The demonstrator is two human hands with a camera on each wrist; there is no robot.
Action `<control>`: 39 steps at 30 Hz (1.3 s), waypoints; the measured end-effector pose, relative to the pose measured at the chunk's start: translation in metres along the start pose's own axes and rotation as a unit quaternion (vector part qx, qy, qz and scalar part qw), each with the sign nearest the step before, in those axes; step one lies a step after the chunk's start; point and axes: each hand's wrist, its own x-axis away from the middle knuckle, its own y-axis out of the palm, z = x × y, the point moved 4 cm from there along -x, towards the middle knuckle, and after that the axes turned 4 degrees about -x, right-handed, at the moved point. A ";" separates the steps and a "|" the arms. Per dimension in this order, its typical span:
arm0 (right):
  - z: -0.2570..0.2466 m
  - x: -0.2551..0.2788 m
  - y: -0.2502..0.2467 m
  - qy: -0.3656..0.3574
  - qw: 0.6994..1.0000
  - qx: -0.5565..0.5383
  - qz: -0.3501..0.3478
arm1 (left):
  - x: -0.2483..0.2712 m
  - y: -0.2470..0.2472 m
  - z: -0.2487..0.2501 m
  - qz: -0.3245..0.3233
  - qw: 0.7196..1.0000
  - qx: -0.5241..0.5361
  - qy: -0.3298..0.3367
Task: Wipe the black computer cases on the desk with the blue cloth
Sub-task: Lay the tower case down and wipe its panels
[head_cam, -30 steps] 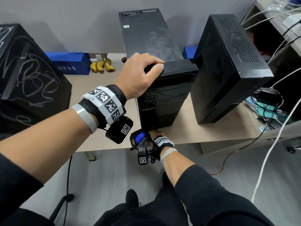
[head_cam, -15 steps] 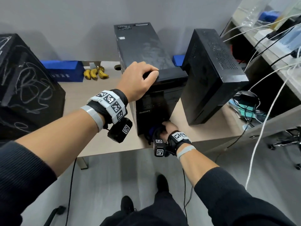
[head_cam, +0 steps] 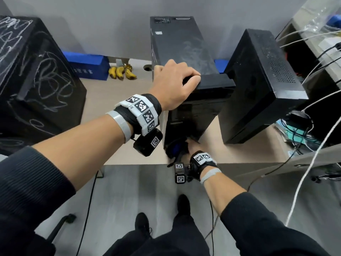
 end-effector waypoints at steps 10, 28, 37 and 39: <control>-0.021 0.061 0.041 -0.023 0.982 -0.183 -0.036 | 0.001 -0.002 0.003 -0.014 1.000 -0.018 0.004; -0.120 0.153 -0.006 -0.398 0.905 -0.143 -0.035 | 0.011 -0.026 -0.023 -0.076 0.995 0.063 -0.011; -0.120 0.159 0.009 -0.442 0.893 -0.051 -0.058 | 0.010 -0.029 -0.024 -0.092 0.995 0.036 -0.008; -0.135 0.150 -0.021 -0.451 0.888 -0.088 0.017 | 0.010 -0.030 -0.024 -0.093 0.995 0.028 -0.009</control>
